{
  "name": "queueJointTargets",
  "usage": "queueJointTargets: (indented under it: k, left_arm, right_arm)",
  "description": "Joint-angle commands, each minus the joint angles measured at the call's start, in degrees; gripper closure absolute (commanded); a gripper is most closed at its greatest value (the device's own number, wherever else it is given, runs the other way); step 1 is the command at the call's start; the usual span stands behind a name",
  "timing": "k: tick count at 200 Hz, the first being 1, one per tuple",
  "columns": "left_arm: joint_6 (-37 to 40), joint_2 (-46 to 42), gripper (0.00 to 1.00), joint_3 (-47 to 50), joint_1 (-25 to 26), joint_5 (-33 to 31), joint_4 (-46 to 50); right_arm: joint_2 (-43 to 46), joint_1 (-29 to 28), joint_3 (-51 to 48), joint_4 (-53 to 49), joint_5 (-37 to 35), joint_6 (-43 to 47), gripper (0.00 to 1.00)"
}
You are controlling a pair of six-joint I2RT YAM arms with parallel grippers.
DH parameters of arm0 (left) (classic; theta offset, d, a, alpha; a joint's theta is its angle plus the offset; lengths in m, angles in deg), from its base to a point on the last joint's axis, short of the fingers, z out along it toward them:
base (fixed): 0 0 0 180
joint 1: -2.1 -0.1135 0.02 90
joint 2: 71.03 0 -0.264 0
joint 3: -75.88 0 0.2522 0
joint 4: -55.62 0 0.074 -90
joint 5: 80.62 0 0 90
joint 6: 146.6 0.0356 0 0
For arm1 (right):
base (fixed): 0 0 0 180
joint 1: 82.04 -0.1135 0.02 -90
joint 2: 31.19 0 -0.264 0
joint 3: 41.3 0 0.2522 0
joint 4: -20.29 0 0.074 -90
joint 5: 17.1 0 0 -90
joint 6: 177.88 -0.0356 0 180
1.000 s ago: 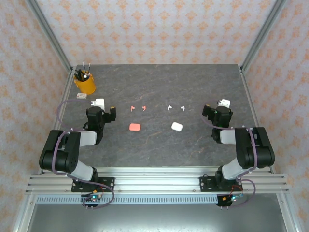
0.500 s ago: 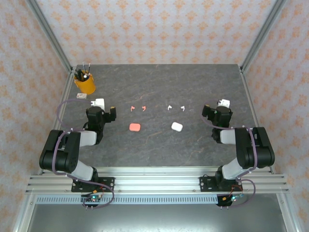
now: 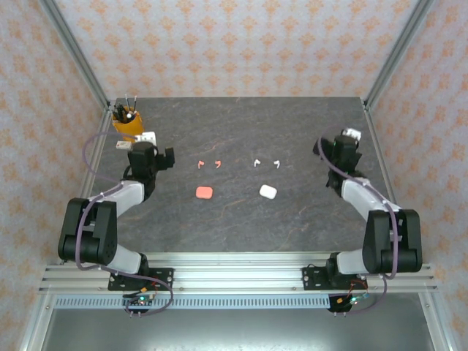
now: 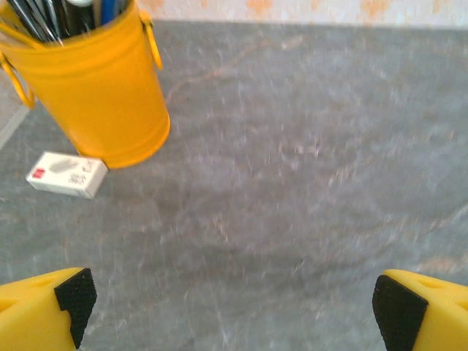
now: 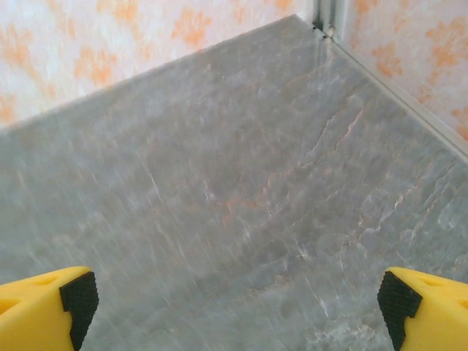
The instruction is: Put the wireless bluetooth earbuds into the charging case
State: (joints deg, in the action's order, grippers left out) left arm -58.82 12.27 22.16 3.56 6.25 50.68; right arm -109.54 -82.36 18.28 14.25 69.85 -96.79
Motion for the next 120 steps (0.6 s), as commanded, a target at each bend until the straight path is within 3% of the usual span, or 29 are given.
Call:
queueJointTargets:
  k: [1, 26, 44, 84, 120]
  left_arm:
    - [-7.28, -3.46, 0.00, -4.80, -0.14, -3.00, 15.37]
    - [-17.54, -4.21, 0.00, -10.75, 0.03, -0.49, 27.41]
    - [-23.73, -3.94, 0.00, -14.11, 0.94, 3.46, 34.76]
    - [-34.83, -4.00, 0.00, -16.75, 8.86, 4.73, 41.29]
    - [-45.23, -3.33, 0.00, -18.14, 14.86, 6.19, 43.31]
  right_arm:
    - [-0.15, 0.23, 10.06, -26.05, 0.02, -9.46, 0.01]
    - [-2.54, -0.52, 17.81, -37.03, 12.94, -9.51, 0.04]
    - [-4.03, -3.93, 22.46, -45.16, 15.95, -12.51, 0.09]
    - [-9.89, -14.49, 27.39, -56.41, 16.60, -25.05, 0.12]
    - [-17.48, -24.36, 30.12, -60.78, 11.25, -33.25, 0.08]
